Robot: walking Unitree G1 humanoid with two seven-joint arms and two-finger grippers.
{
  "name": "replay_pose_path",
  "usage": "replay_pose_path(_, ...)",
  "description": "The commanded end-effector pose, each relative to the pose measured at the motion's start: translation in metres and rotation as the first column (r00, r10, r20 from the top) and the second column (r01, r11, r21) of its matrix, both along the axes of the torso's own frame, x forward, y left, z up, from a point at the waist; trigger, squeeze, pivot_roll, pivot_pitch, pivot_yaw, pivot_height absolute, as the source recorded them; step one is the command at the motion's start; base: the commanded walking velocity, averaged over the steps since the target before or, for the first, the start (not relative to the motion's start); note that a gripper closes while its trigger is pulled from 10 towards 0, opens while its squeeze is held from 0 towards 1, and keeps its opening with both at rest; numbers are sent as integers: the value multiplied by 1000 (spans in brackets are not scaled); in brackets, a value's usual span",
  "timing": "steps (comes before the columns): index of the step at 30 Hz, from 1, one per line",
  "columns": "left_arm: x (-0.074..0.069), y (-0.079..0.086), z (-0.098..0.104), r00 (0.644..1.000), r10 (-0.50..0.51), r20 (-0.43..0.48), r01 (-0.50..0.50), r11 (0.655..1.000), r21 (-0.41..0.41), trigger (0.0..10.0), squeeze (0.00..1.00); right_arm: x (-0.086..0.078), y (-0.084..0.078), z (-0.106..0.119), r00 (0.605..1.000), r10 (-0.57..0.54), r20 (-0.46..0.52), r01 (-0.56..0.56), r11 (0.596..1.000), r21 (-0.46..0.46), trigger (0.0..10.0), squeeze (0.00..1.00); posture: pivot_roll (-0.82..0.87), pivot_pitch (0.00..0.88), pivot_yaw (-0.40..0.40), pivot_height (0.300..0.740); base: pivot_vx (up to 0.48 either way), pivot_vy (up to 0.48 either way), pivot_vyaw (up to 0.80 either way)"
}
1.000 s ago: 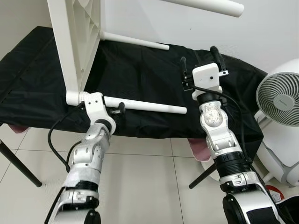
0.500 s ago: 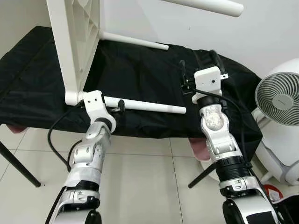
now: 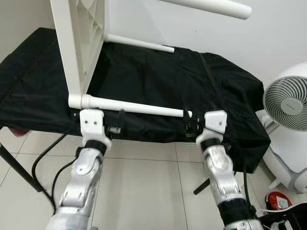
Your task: Building children table
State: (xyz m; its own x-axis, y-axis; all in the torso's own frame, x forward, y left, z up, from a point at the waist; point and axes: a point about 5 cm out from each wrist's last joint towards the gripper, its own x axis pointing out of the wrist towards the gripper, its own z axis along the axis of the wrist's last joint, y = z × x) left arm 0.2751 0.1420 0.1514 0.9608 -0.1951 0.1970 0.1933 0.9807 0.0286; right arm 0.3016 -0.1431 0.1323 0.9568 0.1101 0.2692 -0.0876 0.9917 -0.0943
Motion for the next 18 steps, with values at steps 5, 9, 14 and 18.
replay_pose_path(5, -19, 3, 5, 999, -12, 44, 11, 999, 35, 10000, 0, -14, -1, -7, 999, 49, -5, -49, 998, 50, 10000, 0, 49, 0, -109, 740, 0, 0, 0)
replay_pose_path(9, -27, 8, 4, 999, -7, 44, 5, 999, 43, 10000, 0, -20, -3, -8, 998, 57, -6, -57, 997, 49, 10000, 0, 51, 0, -109, 740, 0, 0, 0)
replay_pose_path(14, -37, 12, 0, 999, -16, 33, 14, 999, 52, 10000, 0, -26, -6, -8, 998, 61, -5, -61, 997, 42, 10000, 0, 54, 0, -110, 740, 0, 0, 0)
replay_pose_path(18, -38, 16, -5, 1000, -4, 13, 3, 998, 64, 10000, 0, -27, -5, -9, 998, 69, -5, -69, 997, 32, 10000, 0, 59, 0, -115, 740, 0, 0, 0)
